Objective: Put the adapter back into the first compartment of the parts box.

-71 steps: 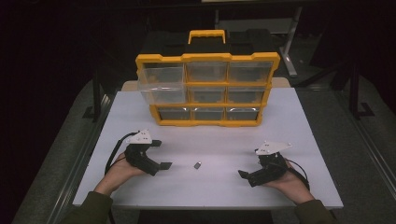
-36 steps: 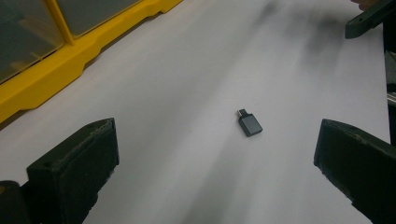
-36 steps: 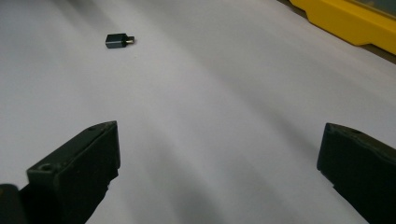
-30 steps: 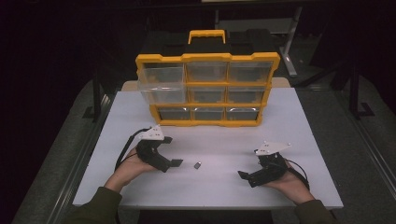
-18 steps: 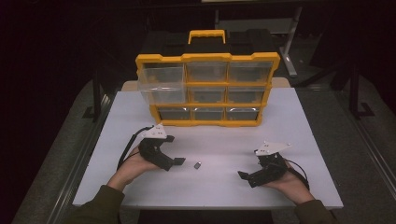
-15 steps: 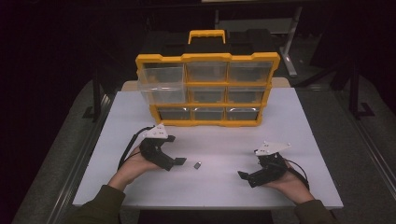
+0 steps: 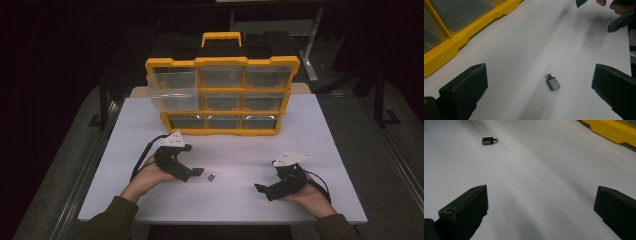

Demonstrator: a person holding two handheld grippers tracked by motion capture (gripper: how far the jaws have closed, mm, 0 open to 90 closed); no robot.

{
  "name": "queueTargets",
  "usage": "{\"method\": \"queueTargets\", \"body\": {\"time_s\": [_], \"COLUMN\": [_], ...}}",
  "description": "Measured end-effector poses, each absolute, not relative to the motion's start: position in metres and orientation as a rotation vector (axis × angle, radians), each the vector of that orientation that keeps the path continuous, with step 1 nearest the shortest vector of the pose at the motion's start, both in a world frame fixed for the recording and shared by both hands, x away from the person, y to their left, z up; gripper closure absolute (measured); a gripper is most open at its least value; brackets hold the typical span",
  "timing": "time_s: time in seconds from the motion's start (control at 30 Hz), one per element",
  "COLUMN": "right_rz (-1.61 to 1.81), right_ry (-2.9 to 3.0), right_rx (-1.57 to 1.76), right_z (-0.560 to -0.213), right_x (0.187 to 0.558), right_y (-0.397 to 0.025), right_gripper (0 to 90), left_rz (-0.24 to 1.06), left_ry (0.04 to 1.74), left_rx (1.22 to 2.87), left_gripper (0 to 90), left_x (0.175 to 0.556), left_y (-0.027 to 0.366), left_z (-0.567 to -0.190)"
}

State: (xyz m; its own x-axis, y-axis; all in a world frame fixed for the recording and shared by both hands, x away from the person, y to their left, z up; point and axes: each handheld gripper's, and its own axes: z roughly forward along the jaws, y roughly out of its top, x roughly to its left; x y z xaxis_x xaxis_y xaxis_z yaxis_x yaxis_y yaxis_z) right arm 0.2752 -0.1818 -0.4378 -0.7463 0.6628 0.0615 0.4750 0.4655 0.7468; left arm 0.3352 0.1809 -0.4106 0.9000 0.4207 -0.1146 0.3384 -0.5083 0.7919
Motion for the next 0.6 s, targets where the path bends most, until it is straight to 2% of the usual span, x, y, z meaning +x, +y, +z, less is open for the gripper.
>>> {"method": "queueTargets", "body": {"time_s": [0.4,0.6], "right_rz": [1.150,1.151], "right_ry": [2.481,2.482], "right_rx": [0.985,0.984], "right_z": [-0.438,-0.438], "right_x": [0.275,0.275], "right_y": [-0.181,-0.181], "right_gripper": [0.0,0.0], "left_rz": [0.105,0.110], "left_ry": [0.540,0.538], "left_rx": [2.148,2.147], "left_gripper": [0.0,3.5], "left_x": [0.337,0.338], "left_y": [0.166,0.159], "left_z": [-0.410,-0.412]}}
